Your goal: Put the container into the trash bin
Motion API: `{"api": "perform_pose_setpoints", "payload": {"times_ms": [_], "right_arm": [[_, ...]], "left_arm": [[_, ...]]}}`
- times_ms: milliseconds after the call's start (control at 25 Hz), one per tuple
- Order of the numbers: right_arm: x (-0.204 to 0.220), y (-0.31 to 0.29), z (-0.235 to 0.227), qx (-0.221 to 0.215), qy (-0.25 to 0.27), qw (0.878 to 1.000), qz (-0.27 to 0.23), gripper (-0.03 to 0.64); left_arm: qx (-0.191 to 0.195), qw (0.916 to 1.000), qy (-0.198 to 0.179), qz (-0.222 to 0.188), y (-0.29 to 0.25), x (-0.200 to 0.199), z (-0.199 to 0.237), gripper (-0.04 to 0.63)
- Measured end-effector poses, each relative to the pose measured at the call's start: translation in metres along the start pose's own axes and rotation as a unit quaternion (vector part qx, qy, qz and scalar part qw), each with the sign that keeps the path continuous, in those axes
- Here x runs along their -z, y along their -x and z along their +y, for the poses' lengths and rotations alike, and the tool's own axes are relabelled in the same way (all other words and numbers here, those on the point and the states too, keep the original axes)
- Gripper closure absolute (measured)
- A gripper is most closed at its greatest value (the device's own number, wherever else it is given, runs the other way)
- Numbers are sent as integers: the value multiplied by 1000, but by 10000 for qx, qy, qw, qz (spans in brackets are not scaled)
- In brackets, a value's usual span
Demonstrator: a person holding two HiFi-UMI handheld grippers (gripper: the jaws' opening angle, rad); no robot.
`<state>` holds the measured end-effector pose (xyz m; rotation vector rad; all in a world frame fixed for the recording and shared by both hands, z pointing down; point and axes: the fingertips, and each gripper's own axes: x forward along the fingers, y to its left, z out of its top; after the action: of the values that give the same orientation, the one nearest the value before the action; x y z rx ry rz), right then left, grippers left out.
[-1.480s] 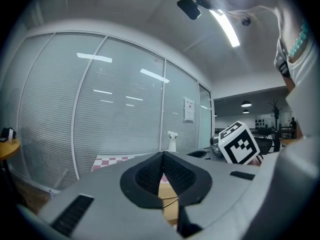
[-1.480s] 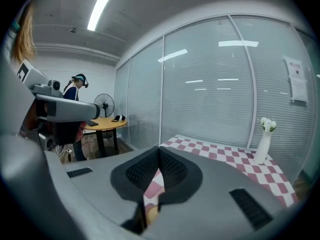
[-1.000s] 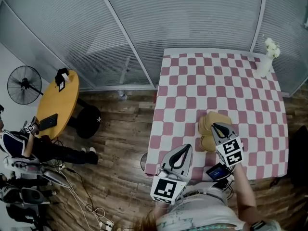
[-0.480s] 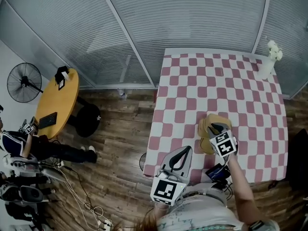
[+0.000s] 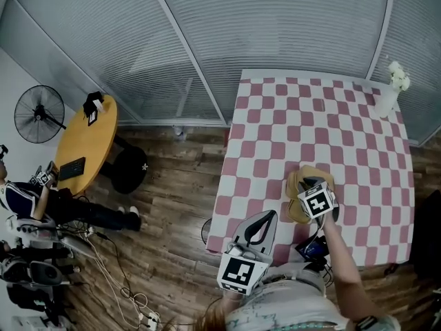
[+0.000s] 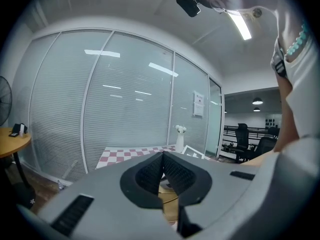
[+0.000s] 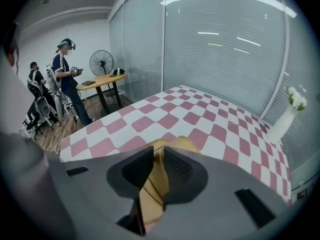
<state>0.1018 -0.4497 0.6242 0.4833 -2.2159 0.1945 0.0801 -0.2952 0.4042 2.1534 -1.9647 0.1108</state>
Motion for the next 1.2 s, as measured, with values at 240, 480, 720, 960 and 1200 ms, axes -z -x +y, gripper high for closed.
{"api": "perform_pose_setpoints", "payload": {"times_ms": [240, 480, 720, 960, 1200], "right_arm": [[-1, -1, 3, -58, -13, 10000, -74, 574], [1, 3, 1, -128, -115, 9997, -160, 577], [2, 6, 1, -177, -119, 9994, -280, 581], [-4, 19, -2, -224, -209, 9984, -470, 583], [-22, 45, 0, -249, -183, 9968, -734, 583]], "left_arm": [[-38, 10000, 7, -18, 4, 3, 1, 589], [-72, 10000, 25, -36, 5, 2, -3, 589], [-100, 9999, 99, -59, 7, 7, -4, 589], [-70, 9997, 213, -85, 10, 6, -6, 589], [-70, 9998, 201, -54, 11, 5, -7, 589]]}}
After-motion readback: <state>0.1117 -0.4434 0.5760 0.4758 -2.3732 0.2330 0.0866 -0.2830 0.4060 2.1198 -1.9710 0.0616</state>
